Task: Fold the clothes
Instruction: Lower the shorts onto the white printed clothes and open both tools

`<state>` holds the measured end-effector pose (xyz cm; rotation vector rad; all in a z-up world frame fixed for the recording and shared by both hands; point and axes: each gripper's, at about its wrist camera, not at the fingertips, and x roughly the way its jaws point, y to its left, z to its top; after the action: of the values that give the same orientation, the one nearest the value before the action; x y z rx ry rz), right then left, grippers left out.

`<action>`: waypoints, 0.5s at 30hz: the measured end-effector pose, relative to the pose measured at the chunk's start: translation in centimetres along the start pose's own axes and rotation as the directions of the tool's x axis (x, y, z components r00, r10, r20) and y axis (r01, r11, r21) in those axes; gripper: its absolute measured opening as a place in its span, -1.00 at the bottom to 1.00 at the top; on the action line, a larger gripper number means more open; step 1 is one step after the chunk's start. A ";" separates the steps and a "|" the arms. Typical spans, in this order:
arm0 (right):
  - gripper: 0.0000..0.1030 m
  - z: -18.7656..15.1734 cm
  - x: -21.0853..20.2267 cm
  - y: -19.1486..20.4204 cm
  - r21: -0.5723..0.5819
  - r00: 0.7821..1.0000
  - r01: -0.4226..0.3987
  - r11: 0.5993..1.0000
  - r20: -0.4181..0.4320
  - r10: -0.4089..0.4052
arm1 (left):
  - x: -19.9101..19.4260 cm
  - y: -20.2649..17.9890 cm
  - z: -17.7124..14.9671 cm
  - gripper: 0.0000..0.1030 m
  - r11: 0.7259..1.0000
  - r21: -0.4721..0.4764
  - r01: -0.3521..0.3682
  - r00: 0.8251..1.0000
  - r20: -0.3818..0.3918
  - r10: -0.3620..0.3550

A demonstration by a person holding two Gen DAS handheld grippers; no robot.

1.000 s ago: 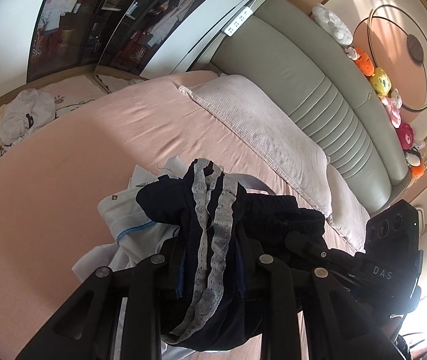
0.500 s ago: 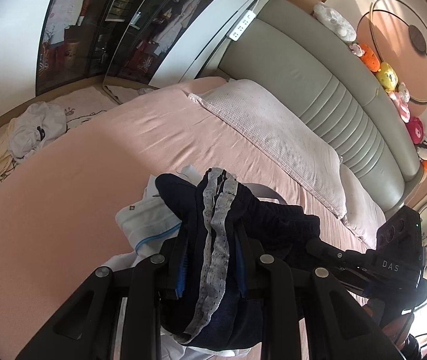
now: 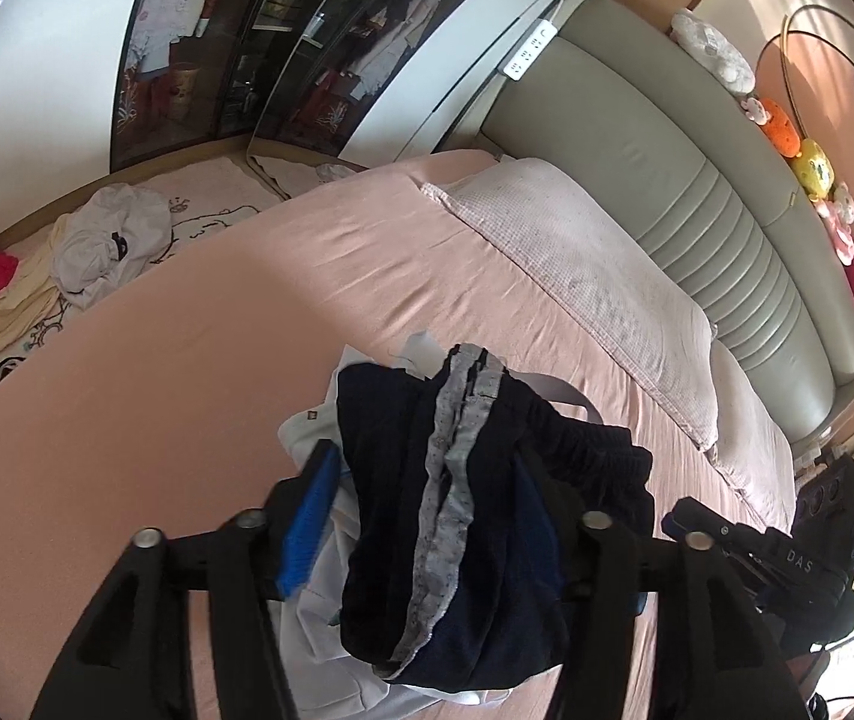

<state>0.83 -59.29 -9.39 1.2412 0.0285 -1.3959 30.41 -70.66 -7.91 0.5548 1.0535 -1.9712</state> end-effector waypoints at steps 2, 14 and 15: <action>0.00 -0.2 -0.1 0.2 -0.008 1.000 -0.012 1.000 -0.006 0.012 | -0.9 0.6 0.1 0.64 0.999 -0.031 -0.016 0.999 0.042 0.018; 0.29 -2.4 -1.5 1.1 0.023 0.996 -0.076 0.997 -0.038 0.077 | -5.0 -0.3 -1.7 0.64 0.988 0.048 -0.150 0.982 0.124 0.143; 0.37 -2.8 -1.8 1.2 0.022 0.996 -0.075 0.997 -0.041 0.075 | -5.3 -0.7 -2.1 0.64 0.985 0.061 -0.159 0.981 0.125 0.151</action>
<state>2.95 -56.59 -8.66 1.2756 -0.0033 -1.3083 32.90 -66.31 -5.10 0.5336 0.8435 -1.8852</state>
